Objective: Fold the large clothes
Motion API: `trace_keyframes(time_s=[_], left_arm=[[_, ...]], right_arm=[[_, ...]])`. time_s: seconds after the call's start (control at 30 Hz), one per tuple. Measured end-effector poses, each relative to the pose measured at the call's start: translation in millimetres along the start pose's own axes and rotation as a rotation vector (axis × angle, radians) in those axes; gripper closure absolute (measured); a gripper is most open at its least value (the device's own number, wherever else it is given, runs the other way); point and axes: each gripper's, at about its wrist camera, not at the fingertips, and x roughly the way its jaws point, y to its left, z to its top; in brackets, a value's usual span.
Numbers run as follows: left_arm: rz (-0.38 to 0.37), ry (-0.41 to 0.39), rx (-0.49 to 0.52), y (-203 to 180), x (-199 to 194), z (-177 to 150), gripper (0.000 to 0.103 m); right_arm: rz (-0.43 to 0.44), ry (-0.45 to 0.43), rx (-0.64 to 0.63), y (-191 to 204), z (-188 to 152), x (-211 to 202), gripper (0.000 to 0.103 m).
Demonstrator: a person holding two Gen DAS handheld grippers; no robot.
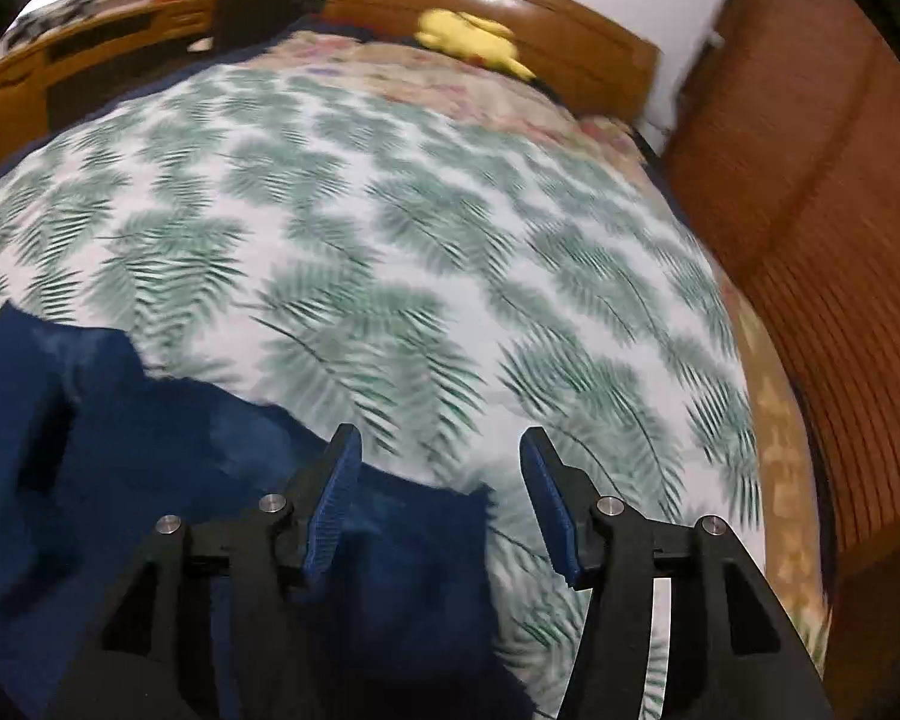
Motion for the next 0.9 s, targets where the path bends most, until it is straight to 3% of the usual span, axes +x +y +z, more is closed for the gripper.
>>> trace_keyframes(time_s=[0.2, 0.43, 0.47, 0.53, 0.57, 0.63, 0.73, 0.9], left_arm=[[0.005, 0.009, 0.006, -0.4, 1.9, -1.2, 0.088], [0.008, 0.022, 0.012, -0.8, 5.8, -1.9, 0.088], [0.008, 0.023, 0.012, -0.8, 6.0, -2.1, 0.088], [0.008, 0.023, 0.013, -0.8, 6.5, -2.5, 0.088], [0.008, 0.023, 0.013, -0.8, 6.6, -2.6, 0.088], [0.007, 0.024, 0.012, -0.5, 6.6, -3.3, 0.088], [0.002, 0.028, 0.005, 1.1, 8.1, -5.2, 0.088], [0.003, 0.031, 0.004, 0.8, 8.8, -6.0, 0.088]], right_arm=[[0.037, 0.135, 0.103, -30.9, -41.3, 33.6, 0.047], [0.144, 0.142, 0.159, -29.5, -56.9, 33.0, 0.05], [0.156, 0.14, 0.15, -26.3, -56.2, 31.9, 0.056], [0.158, 0.151, 0.108, -19.4, -54.2, 34.4, 0.09], [0.135, 0.146, 0.067, -13.3, -53.5, 33.2, 0.1], [0.084, 0.103, 0.033, -10.5, -51.0, 24.4, 0.101], [-0.073, 0.028, 0.087, -31.4, -46.3, 4.3, 0.102], [-0.138, 0.118, 0.15, -61.5, -56.9, 19.2, 0.102]])
